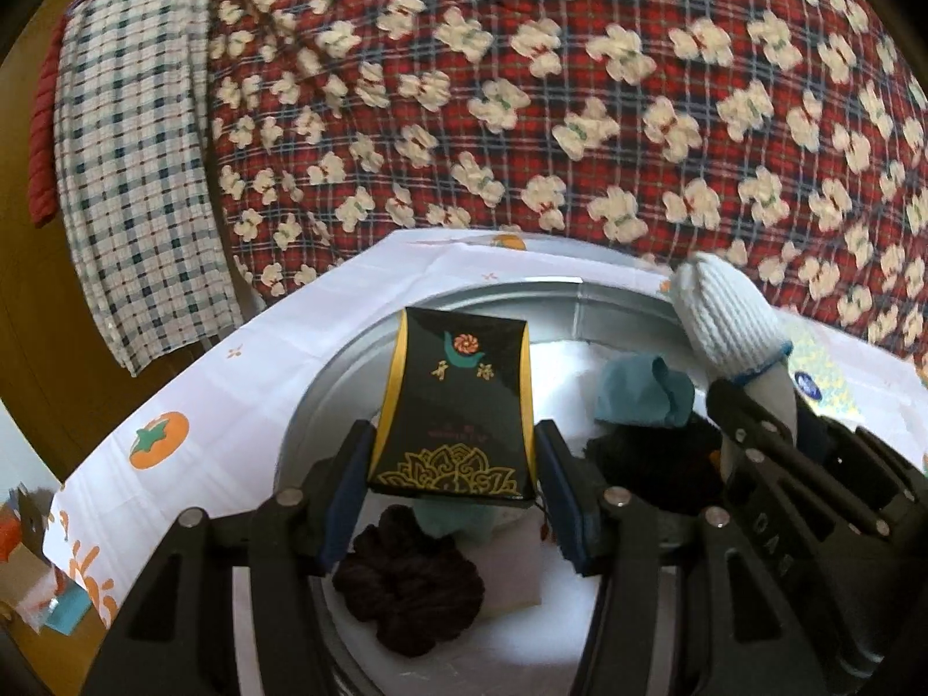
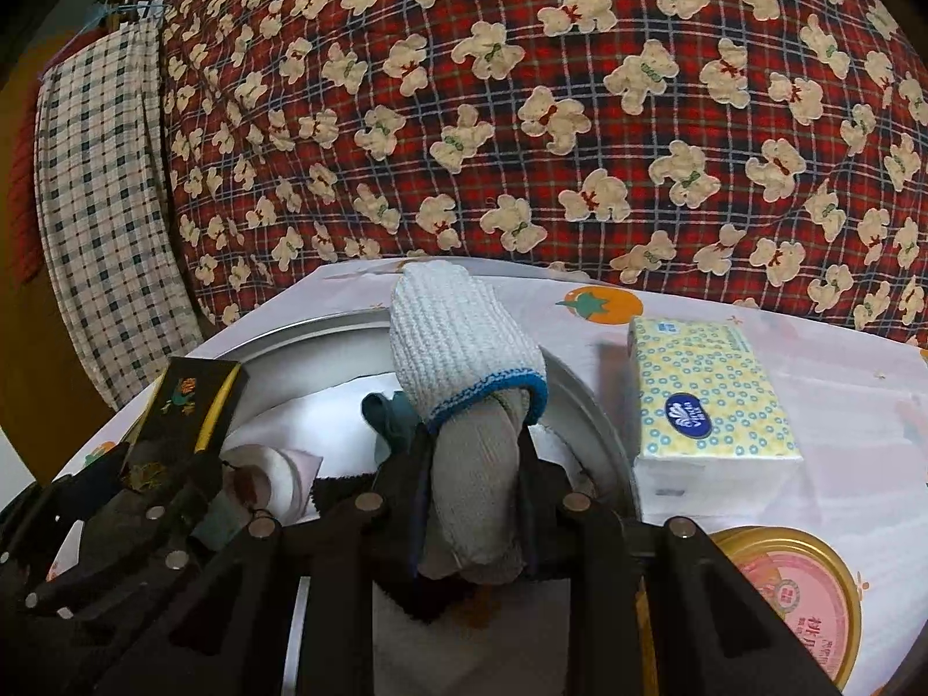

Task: Organize soft objects
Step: 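Lower the box and glove into the tin and open both tools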

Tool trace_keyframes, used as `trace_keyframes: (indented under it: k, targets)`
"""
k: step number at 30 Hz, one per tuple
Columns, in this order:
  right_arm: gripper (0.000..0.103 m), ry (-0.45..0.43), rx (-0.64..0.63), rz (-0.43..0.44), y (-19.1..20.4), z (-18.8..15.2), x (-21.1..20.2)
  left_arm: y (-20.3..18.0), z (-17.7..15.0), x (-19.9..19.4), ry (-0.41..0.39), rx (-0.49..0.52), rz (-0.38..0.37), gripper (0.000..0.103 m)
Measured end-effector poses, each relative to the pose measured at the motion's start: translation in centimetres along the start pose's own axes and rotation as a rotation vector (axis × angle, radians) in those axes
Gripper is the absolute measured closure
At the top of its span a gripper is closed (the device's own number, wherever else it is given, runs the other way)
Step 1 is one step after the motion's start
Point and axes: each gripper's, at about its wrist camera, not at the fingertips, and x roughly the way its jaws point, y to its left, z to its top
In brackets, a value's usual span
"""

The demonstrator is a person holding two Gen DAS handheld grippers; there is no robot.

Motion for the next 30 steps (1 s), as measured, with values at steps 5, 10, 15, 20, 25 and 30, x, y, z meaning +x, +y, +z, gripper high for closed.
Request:
trace_keyframes:
  k: [5, 10, 15, 20, 25, 30]
  targets:
    - [0.065, 0.028, 0.018, 0.024, -0.4, -0.1, 0.5, -0.8, 0.1, 0.3, 0.018, 0.060, 0.007, 0.046]
    - [0.060, 0.001, 0.003, -0.021, -0.7, -0.2, -0.1, -0.7, -0.1, -0.3, -0.017, 0.034, 0.025, 0.032]
    - [0.044, -0.043, 0.052, -0.013, -2.0, -0.4, -1.2, 0.5, -0.4, -0.8, -0.032, -0.043, -0.005, 0.016]
    - [0.028, -0.100, 0.068, -0.028, -2.2, -0.7, -2.6, 1.2, -1.0, -2.3, -0.115, -0.087, 0.012, 0.008]
    - [0.024, -0.156, 0.081, -0.046, -2.6, -1.1, -4.0, 1.3, -1.1, -3.1, -0.156, -0.090, 0.023, 0.004]
    - [0.023, -0.214, 0.084, -0.064, -2.6, -1.4, -5.2, 1.2, -1.4, -4.0, -0.200, -0.076, 0.034, 0.001]
